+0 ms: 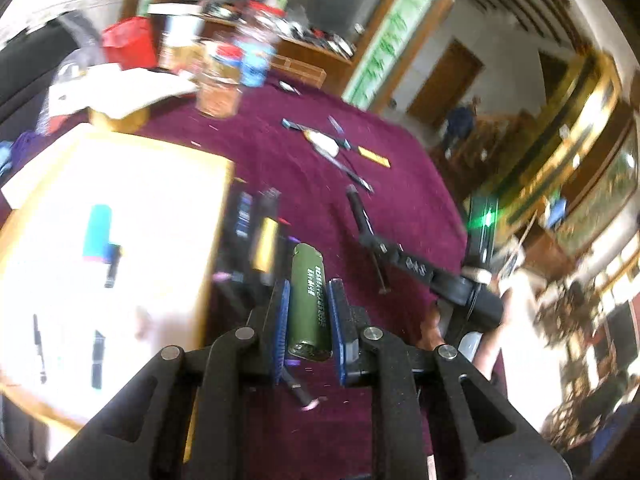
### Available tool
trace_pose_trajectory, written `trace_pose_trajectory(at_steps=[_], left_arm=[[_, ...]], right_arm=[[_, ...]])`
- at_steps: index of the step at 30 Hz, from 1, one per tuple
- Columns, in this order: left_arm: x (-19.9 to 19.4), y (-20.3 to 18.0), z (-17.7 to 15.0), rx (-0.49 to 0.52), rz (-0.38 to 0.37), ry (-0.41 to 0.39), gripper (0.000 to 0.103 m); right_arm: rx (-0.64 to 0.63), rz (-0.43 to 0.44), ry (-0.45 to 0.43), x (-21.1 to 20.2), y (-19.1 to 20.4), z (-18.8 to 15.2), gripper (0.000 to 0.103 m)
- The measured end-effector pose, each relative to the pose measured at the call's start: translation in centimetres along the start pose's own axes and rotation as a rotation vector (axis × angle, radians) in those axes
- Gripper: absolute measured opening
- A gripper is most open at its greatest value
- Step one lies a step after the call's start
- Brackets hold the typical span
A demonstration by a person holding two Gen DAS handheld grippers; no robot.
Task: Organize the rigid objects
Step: 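Place green battery and black marker in the white tray, opening both grippers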
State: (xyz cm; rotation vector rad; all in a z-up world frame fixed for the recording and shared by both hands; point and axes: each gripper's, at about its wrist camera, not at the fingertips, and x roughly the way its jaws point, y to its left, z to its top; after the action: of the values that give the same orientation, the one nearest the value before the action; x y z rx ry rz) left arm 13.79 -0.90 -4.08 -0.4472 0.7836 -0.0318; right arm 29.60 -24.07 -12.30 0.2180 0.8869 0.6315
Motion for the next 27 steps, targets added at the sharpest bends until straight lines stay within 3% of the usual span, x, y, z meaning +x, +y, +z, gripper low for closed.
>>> trace_pose_trajectory(at_steps=[5,10,13,19,27], left_arm=[[-3.8,6.4,0.7,-0.116,0.116,-0.095,0.016],[-3.7,12.3,0.2,-0.221,0.162,-0.088,0.016],[-2.4,14.9,-0.4,-0.264,0.174,-0.05,0.016],[-0.5,16.8,-1.5,-0.284,0.186,-0.002,0.016],[0.9,16.2,-1.7,-0.233,0.238,0.034,0.016]], right_arm=[[-0.066,0.025,-0.012,0.0,1.4,-0.3,0.012],[-0.155,0.038,-0.022,0.3,3.5,-1.1,0.012],[-0.157,0.041,0.029,0.8,5.6,-1.0,0.013],[-0.251,0.208,0.043,0.9,14.5,-0.3,0.013],[-0.353,0.194,0.14,9.3,22.0,0.9,0.013]])
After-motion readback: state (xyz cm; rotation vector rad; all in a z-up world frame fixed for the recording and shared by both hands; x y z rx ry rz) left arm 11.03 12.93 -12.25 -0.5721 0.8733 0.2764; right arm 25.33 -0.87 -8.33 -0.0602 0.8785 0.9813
